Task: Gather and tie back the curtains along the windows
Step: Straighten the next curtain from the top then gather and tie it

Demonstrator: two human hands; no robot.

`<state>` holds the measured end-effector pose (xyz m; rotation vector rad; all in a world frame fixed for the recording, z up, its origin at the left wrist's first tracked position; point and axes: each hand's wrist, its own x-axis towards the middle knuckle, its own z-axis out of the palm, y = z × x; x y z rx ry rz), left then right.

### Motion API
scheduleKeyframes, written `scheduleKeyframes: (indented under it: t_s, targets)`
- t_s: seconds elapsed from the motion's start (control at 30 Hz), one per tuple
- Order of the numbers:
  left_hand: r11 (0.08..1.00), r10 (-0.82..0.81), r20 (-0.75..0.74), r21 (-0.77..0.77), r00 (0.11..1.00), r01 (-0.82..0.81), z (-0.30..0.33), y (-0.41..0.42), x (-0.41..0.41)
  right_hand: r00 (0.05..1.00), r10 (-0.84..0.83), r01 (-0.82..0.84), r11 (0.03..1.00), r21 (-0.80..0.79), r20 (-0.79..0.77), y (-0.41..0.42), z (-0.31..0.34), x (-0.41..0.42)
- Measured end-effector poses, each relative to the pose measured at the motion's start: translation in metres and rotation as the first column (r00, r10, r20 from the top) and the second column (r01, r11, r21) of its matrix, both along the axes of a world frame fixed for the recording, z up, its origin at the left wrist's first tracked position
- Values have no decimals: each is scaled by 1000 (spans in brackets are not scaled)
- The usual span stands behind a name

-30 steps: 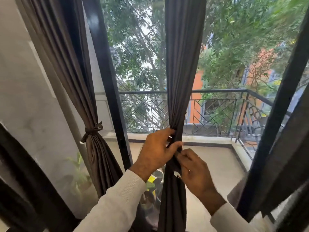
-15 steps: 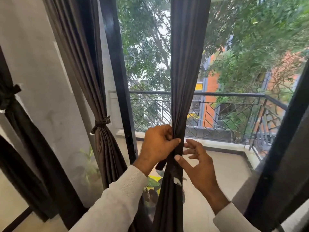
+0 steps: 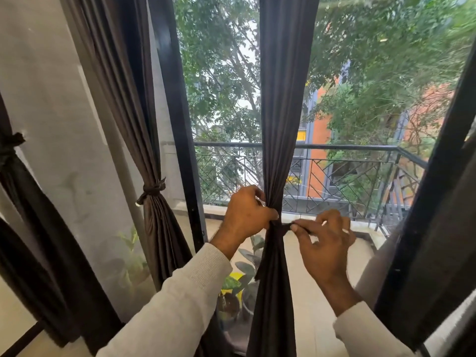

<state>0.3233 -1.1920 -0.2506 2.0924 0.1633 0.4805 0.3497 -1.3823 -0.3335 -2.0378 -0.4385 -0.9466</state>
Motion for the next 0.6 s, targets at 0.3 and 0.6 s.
scheduleKeyframes:
  t_s: [0.3, 0.6]
  targets:
    - [988, -104, 5, -110, 995, 104, -6, -3, 4, 842, 504, -315, 748, 584, -191, 28, -6, -4]
    - [964, -255, 12, 77, 967, 253, -1, 6, 10, 733, 633, -461, 731, 503, -248, 28, -14, -4]
